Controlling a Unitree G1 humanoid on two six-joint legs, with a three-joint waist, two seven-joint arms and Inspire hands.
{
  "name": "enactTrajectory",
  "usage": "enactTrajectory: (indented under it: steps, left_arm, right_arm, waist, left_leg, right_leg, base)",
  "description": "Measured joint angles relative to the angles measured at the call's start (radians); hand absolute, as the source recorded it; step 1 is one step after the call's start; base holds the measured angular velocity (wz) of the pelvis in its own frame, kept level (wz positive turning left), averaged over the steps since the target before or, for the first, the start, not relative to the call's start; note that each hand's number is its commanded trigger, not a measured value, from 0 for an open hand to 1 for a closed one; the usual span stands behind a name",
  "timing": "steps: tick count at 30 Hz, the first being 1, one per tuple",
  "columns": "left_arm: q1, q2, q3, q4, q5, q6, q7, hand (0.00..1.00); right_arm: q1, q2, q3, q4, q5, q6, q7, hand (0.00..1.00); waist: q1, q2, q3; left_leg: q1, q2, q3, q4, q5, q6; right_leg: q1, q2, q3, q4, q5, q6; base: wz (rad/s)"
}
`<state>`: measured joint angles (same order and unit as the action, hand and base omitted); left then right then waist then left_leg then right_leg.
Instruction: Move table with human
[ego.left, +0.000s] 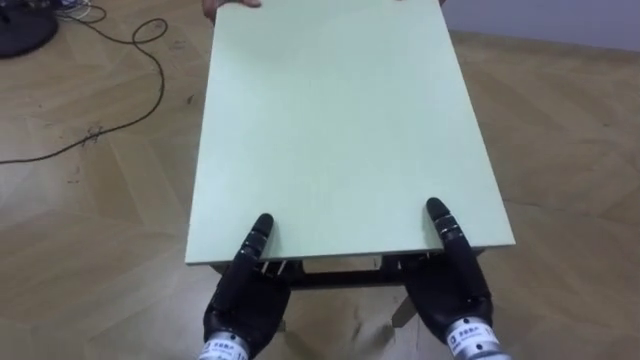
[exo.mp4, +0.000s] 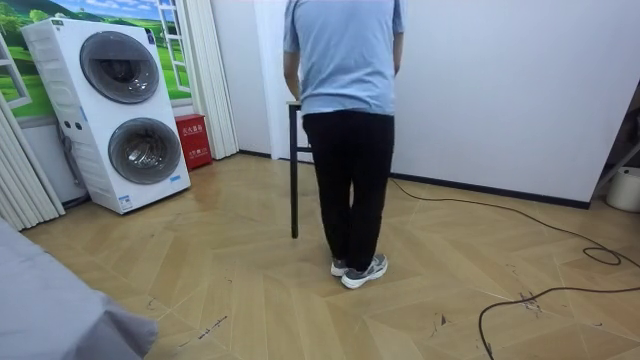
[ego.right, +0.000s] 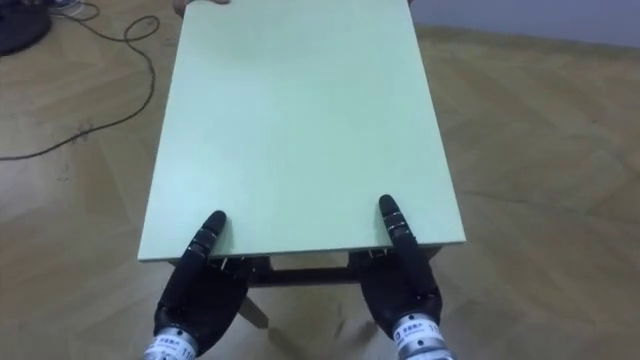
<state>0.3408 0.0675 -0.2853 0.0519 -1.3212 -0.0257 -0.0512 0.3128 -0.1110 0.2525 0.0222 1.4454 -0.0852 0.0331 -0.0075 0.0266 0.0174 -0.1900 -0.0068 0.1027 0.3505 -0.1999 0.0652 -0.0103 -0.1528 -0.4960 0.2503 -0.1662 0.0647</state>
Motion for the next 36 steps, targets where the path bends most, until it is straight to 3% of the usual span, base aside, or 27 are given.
enactTrajectory:
  steps: [3,5,8,10,11,13,15,20,22,23,24,25,26,27,28,29,30,31,32,33,34,35,36]
  left_arm:
    - [0.000,-0.008,-0.006,0.000,-0.003,-0.002,0.000,1.00]
    - [0.000,-0.009,-0.012,0.000,-0.003,-0.004,0.000,1.00]
    - [-0.009,-0.008,-0.013,0.002,0.000,-0.004,0.001,1.00]
    - [-0.010,-0.005,-0.018,0.001,0.005,-0.002,0.001,1.00]
    - [-0.011,-0.003,-0.024,0.001,0.004,-0.003,0.001,1.00]
    - [-0.016,0.001,-0.023,0.001,0.004,-0.005,0.001,1.00]
    - [-0.020,0.005,-0.022,0.001,0.006,-0.005,0.001,1.00]
    - [-0.021,0.006,-0.032,-0.002,0.004,-0.020,0.001,1.00]
    - [-0.022,0.005,-0.033,-0.002,0.004,-0.026,0.001,1.00]
    - [-0.022,0.003,-0.033,-0.002,0.004,-0.026,0.001,1.00]
    - [-0.023,0.000,-0.034,-0.002,0.004,-0.026,0.001,1.00]
    - [-0.024,0.000,-0.036,-0.002,0.004,-0.026,0.000,1.00]
    - [-0.026,0.000,-0.037,-0.002,0.006,-0.026,0.000,1.00]
    - [-0.028,0.000,-0.037,-0.002,0.009,-0.025,0.000,1.00]
    - [-0.028,0.000,-0.034,-0.001,0.006,-0.025,-0.002,1.00]
    - [-0.025,0.000,-0.033,-0.001,0.003,-0.025,-0.002,1.00]
    - [-0.011,0.002,-0.031,-0.003,-0.008,-0.027,-0.012,1.00]
    - [-0.009,0.005,-0.032,-0.002,-0.013,-0.024,-0.014,1.00]
    - [-0.010,0.005,-0.033,-0.002,-0.012,-0.021,-0.014,1.00]
    - [-0.015,0.000,-0.033,-0.001,-0.010,-0.016,-0.014,1.00]
    - [-0.016,0.001,-0.033,-0.001,-0.010,-0.014,-0.013,1.00]
    - [-0.018,0.000,-0.034,-0.001,-0.010,-0.014,-0.009,1.00]
    - [-0.024,0.001,-0.038,-0.002,-0.010,-0.014,-0.002,1.00]
  right_arm:
    - [0.003,0.000,-0.001,0.000,0.005,-0.005,-0.002,1.00]
    - [0.008,0.001,-0.002,0.000,0.005,-0.010,-0.002,1.00]
    - [0.012,0.007,-0.005,0.000,0.008,-0.014,-0.002,1.00]
    - [0.017,0.009,-0.012,-0.001,0.008,-0.009,0.000,1.00]
    - [0.017,0.009,-0.012,-0.001,0.009,-0.008,0.000,1.00]
    - [0.017,0.009,-0.012,-0.001,0.022,-0.007,0.000,1.00]
    - [0.014,0.009,-0.012,-0.001,0.031,-0.007,0.000,1.00]
    - [0.003,-0.001,-0.007,-0.006,0.030,-0.009,0.000,1.00]
    - [-0.005,-0.006,-0.005,-0.006,0.030,-0.010,-0.001,1.00]
    - [-0.005,-0.007,-0.006,-0.006,0.031,-0.010,-0.001,1.00]
    - [-0.004,-0.009,-0.008,-0.006,0.033,-0.011,-0.001,1.00]
    - [-0.002,-0.011,-0.008,-0.006,0.033,-0.014,0.000,1.00]
    - [0.001,-0.010,-0.010,-0.006,0.033,-0.016,0.001,1.00]
    - [0.005,-0.005,-0.010,-0.006,0.033,-0.022,0.002,1.00]
    - [0.006,-0.002,-0.010,-0.007,0.033,-0.021,0.002,1.00]
    - [0.006,-0.001,-0.010,-0.007,0.032,-0.019,0.002,1.00]
    - [0.006,-0.003,-0.007,-0.008,0.031,-0.009,0.001,1.00]
    - [0.006,-0.004,-0.004,-0.008,0.034,-0.007,0.001,1.00]
    - [0.006,-0.007,-0.005,-0.008,0.037,-0.005,0.001,1.00]
    - [-0.001,-0.010,-0.013,-0.008,0.038,-0.003,0.001,1.00]
    - [-0.001,-0.010,-0.018,-0.008,0.034,0.000,0.001,1.00]
    - [-0.001,-0.014,-0.021,-0.010,0.031,0.003,0.001,1.00]
    - [-0.001,-0.013,-0.022,-0.011,0.028,0.005,0.001,1.00]
  waist:
    - [-0.022,-0.003,0.0023]
    - [-0.036,-0.004,0.0033]
    - [-0.063,-0.009,0.0072]
    - [-0.101,-0.013,0.0093]
    - [-0.102,-0.015,0.0105]
    - [-0.094,-0.022,0.0141]
    - [-0.075,-0.030,0.0172]
    - [-0.017,-0.040,0.0155]
    - [-0.005,-0.036,0.0131]
    - [-0.009,-0.033,0.0114]
    - [-0.025,-0.028,0.0100]
    - [-0.044,-0.025,0.0092]
    - [-0.046,-0.024,0.0084]
    - [-0.044,-0.023,0.0080]
    - [-0.048,-0.026,0.0080]
    - [-0.042,-0.028,0.0090]
    - [-0.038,-0.025,0.0080]
    - [-0.042,-0.013,0.0069]
    - [-0.047,-0.004,0.0050]
    - [-0.053,0.010,0.0102]
    - [-0.060,0.010,0.0102]
    - [-0.081,0.010,0.0102]
    - [-0.094,0.007,0.0101]
  left_leg:
    - [-0.003,-0.024,-0.008,0.005,0.005,0.009]
    - [-0.009,-0.041,-0.047,0.010,0.009,0.016]
    - [-0.018,-0.076,-0.122,0.011,0.024,0.023]
    - [-0.022,-0.103,-0.192,0.011,0.045,0.027]
    - [-0.023,-0.108,-0.200,0.011,0.048,0.027]
    - [-0.034,-0.127,-0.231,0.009,0.063,0.022]
    - [-0.044,-0.129,-0.251,0.008,0.073,0.015]
    - [-0.067,-0.120,-0.285,-0.002,0.102,-0.018]
    - [-0.069,-0.112,-0.298,-0.012,0.121,-0.031]
    - [-0.074,-0.110,-0.292,-0.012,0.128,-0.032]
    - [-0.087,-0.098,-0.237,-0.016,0.145,-0.023]
    - [-0.094,-0.068,-0.108,-0.042,0.171,0.002]
    - [-0.093,-0.056,-0.051,-0.059,0.184,0.012]
    - [-0.085,-0.051,-0.005,-0.105,0.213,0.008]
    - [-0.079,-0.050,0.015,-0.119,0.224,-0.023]
    - [-0.079,-0.032,0.053,-0.070,0.191,-0.021]
    - [-0.072,0.009,0.140,0.062,0.088,-0.011]
    - [-0.060,0.058,0.186,0.167,0.003,-0.010]
    - [-0.059,0.082,0.195,0.197,-0.028,-0.017]
    - [-0.061,0.084,0.186,0.185,-0.051,-0.010]
    - [-0.057,0.076,0.174,0.165,-0.052,-0.006]
    - [-0.041,0.043,0.122,0.114,-0.043,0.020]
    - [-0.037,0.020,0.090,0.075,-0.024,0.030]
  right_leg:
    - [-0.001,-0.041,-0.030,0.073,-0.040,0.015]
    - [-0.001,-0.054,-0.024,0.105,-0.047,0.023]
    - [0.011,-0.053,0.035,0.110,-0.049,0.023]
    - [0.020,-0.047,0.118,0.108,-0.057,0.018]
    - [0.020,-0.044,0.143,0.104,-0.059,0.017]
    - [0.033,-0.028,0.182,0.055,-0.060,0.017]
    - [0.037,-0.015,0.201,0.033,-0.060,0.017]
    - [0.050,0.020,0.195,-0.020,-0.060,0.017]
    - [0.068,0.039,0.184,-0.034,-0.063,0.001]
    - [0.071,0.042,0.171,-0.036,-0.065,-0.002]
    - [0.082,0.048,0.128,-0.046,-0.068,-0.007]
    - [0.087,0.052,0.083,-0.048,-0.071,-0.014]
    - [0.087,0.054,0.067,-0.048,-0.073,-0.016]
    - [0.082,0.053,0.041,-0.054,-0.076,-0.022]
    - [0.081,0.030,0.000,-0.066,-0.071,-0.029]
    - [0.082,0.020,-0.017,-0.066,-0.067,-0.027]
    - [0.091,0.017,-0.040,-0.069,-0.061,-0.025]
    - [0.098,0.027,-0.065,-0.057,-0.066,-0.025]
    - [0.097,0.035,-0.076,-0.039,-0.072,-0.024]
    - [0.092,0.038,-0.082,0.010,-0.090,-0.017]
    - [0.083,0.037,-0.078,0.034,-0.097,-0.014]
    - [0.057,0.032,-0.032,0.076,-0.101,-0.016]
    - [0.027,0.030,0.053,0.094,-0.107,-0.031]
  base:
    - [0.54]
    - [0.61]
    - [0.75]
    - [0.95]
    - [0.64]
    - [0.42]
    - [0.31]
    - [0.27]
    - [0.40]
    - [0.84]
    - [1.13]
    - [1.14]
    - [0.91]
    - [0.57]
    - [0.37]
    - [0.10]
    - [0.17]
    - [0.33]
    - [0.58]
    - [0.55]
    - [0.77]
    - [0.84]
    - [0.79]
